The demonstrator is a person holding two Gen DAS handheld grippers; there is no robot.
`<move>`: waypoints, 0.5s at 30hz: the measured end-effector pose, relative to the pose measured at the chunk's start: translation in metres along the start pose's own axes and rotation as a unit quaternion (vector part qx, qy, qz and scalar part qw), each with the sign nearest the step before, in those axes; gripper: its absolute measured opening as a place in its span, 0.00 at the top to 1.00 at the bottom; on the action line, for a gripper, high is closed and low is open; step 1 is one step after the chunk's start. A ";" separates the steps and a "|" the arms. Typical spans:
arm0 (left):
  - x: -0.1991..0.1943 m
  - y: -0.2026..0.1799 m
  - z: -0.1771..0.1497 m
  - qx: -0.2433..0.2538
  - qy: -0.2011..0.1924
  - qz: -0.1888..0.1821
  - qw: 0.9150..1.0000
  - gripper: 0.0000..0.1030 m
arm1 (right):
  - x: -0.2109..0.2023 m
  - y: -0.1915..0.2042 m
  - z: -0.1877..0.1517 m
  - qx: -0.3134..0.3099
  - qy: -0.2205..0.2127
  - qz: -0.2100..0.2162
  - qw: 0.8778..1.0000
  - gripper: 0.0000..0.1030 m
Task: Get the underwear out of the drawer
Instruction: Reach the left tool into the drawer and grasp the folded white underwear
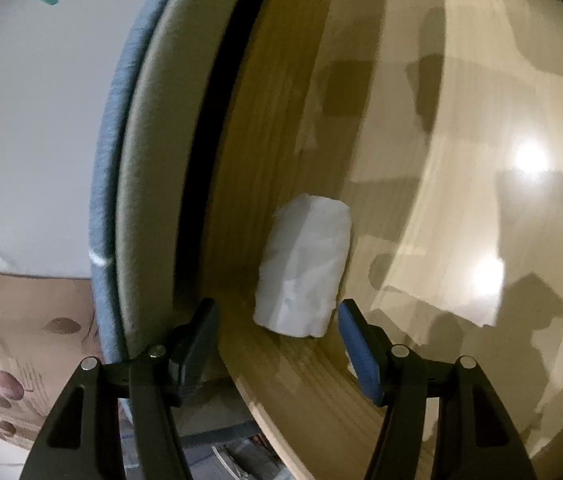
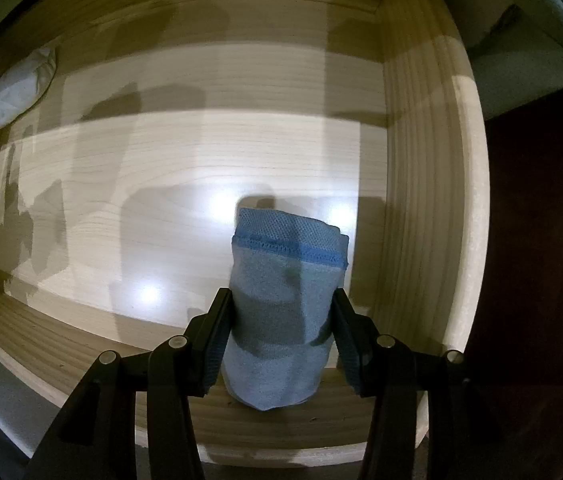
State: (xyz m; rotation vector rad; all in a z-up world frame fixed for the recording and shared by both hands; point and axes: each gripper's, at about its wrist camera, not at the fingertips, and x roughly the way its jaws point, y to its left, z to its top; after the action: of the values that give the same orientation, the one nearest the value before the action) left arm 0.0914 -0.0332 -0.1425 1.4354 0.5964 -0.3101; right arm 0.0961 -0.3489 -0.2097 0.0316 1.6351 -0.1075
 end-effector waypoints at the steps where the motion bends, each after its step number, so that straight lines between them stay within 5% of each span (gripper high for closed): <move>1: 0.002 -0.002 -0.001 0.006 -0.005 -0.001 1.000 0.39 | 0.000 0.000 0.000 0.000 0.000 0.000 1.000 0.55; 7: 0.006 -0.025 -0.003 0.039 -0.015 0.039 0.998 0.39 | -0.003 0.001 0.000 0.003 -0.001 0.001 1.000 0.55; 15: 0.015 -0.038 0.002 0.059 -0.026 0.047 0.997 0.39 | -0.001 0.002 0.002 0.003 -0.002 0.002 1.000 0.54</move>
State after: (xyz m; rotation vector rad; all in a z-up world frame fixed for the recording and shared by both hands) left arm 0.0836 -0.0377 -0.1822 1.5598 0.4732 -0.3117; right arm 0.0982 -0.3469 -0.2093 0.0393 1.6313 -0.1100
